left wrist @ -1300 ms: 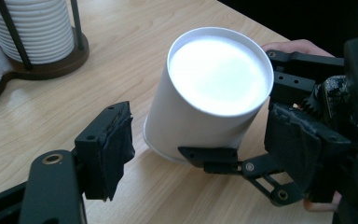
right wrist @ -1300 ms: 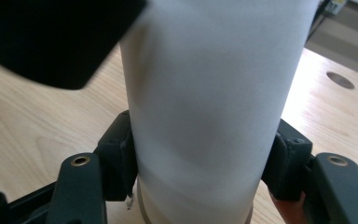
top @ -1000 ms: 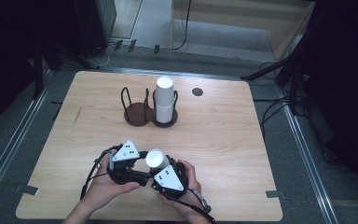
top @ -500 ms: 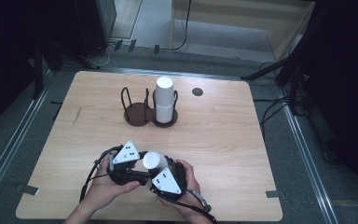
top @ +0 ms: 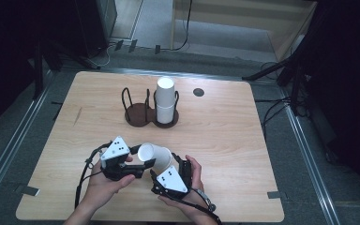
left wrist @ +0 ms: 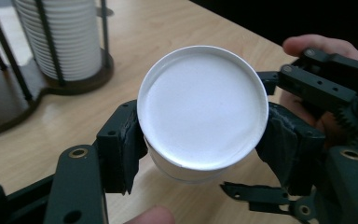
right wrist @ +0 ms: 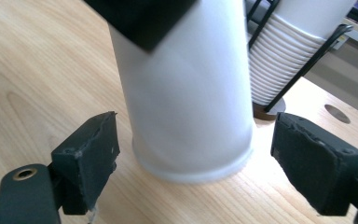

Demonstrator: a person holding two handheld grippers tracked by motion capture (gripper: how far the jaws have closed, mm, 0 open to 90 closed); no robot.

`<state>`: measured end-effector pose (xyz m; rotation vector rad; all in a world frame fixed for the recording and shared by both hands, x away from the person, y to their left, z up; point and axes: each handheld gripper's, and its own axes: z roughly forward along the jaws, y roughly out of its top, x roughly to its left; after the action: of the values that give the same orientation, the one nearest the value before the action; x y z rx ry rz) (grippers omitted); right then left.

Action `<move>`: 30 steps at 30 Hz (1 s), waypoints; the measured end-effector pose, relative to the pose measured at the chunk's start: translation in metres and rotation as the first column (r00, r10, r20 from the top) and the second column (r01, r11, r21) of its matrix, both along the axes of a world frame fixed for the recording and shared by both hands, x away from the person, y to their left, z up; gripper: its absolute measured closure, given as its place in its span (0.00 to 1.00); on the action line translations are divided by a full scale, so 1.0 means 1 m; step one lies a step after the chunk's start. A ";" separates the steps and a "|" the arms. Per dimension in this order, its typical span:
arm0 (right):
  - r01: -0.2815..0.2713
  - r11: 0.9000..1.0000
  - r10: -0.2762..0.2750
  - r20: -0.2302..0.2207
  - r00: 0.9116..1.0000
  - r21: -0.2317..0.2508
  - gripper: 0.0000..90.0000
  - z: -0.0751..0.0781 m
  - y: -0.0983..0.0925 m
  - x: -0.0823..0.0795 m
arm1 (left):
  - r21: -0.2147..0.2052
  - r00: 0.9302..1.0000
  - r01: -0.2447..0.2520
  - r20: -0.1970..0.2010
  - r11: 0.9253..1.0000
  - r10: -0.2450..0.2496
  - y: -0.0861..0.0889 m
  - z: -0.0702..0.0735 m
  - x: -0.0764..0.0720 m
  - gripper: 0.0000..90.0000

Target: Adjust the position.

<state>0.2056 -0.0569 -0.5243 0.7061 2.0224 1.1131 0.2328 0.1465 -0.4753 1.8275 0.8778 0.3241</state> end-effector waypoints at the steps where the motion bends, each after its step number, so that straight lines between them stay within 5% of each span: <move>1: 0.002 1.000 -0.002 0.000 1.000 0.005 0.16 0.001 -0.001 0.000 | -0.011 1.000 -0.010 0.011 1.000 0.010 0.002 0.000 0.000 0.39; 6: 0.017 1.000 -0.017 0.005 1.000 0.019 0.16 0.003 -0.002 0.001 | -0.072 0.996 -0.056 0.068 0.996 0.061 0.011 0.000 0.000 0.39; 15: 0.045 0.997 -0.044 -0.021 0.999 0.058 0.13 0.004 -0.002 0.003 | -0.162 0.969 -0.116 0.199 0.980 0.148 0.021 -0.002 -0.001 0.39; 20: 0.063 0.994 -0.060 -0.032 0.998 0.095 0.12 0.006 -0.003 0.005 | -0.191 0.970 -0.089 0.207 0.977 0.129 0.021 -0.004 0.000 0.39; 24: 0.078 0.990 -0.073 -0.045 0.996 0.121 0.12 0.009 -0.005 0.007 | -0.189 0.963 -0.103 0.226 0.977 0.145 0.021 -0.005 0.000 0.39; 30: 0.145 0.966 -0.126 -0.100 0.987 0.216 0.14 0.023 -0.012 0.009 | -0.256 0.960 -0.100 0.229 0.961 0.161 0.021 -0.009 0.002 0.39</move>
<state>0.2150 -0.0687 -0.5016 1.0066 1.9045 1.2584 0.2352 0.1673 -0.4840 1.4699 0.8262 0.4966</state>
